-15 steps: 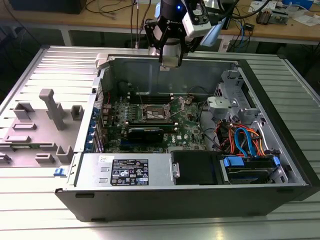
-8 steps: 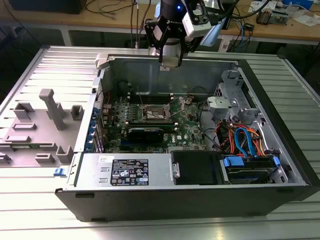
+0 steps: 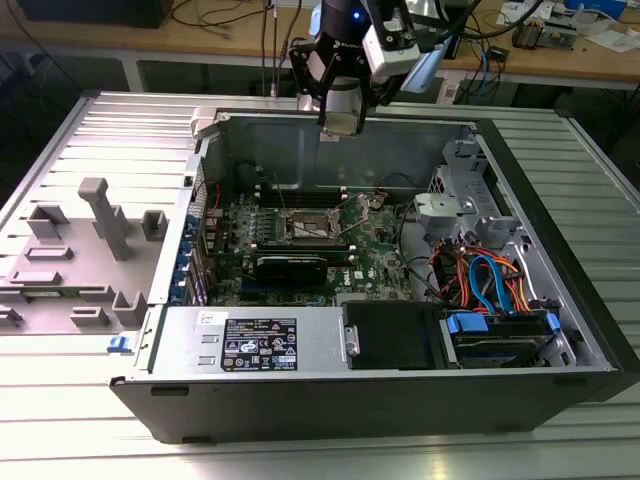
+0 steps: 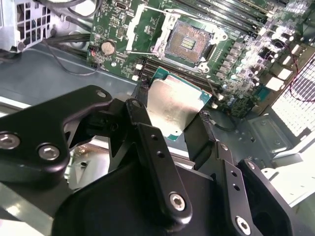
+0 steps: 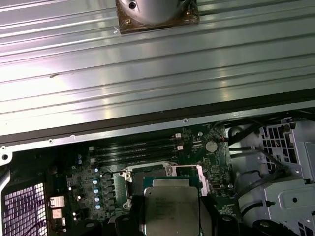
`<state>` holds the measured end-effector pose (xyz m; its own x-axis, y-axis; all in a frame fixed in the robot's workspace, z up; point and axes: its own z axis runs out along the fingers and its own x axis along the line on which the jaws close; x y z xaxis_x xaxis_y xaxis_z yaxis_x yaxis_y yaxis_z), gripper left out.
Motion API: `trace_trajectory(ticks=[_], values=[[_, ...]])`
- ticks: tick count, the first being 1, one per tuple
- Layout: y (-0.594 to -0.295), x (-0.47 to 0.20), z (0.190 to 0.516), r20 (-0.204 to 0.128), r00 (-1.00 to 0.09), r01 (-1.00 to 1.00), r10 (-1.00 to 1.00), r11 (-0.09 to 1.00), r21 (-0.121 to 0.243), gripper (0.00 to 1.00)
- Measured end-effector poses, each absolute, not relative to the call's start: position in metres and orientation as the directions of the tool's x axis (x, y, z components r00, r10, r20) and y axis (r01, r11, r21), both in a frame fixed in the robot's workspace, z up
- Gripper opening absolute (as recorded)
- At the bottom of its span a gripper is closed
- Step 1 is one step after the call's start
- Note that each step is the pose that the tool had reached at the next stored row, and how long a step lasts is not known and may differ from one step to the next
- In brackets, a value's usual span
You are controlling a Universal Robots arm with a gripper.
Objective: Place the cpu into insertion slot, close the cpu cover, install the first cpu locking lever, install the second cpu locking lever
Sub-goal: 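Place the cpu into insertion slot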
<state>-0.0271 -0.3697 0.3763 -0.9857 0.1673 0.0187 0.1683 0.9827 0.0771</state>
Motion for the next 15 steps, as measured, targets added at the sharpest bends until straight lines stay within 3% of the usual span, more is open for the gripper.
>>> trace_trajectory(ticks=[15], values=[[-0.3699, -0.0271, 0.3737, 0.017, -0.932, 0.362, 0.362, 0.929, 0.072, 0.54]])
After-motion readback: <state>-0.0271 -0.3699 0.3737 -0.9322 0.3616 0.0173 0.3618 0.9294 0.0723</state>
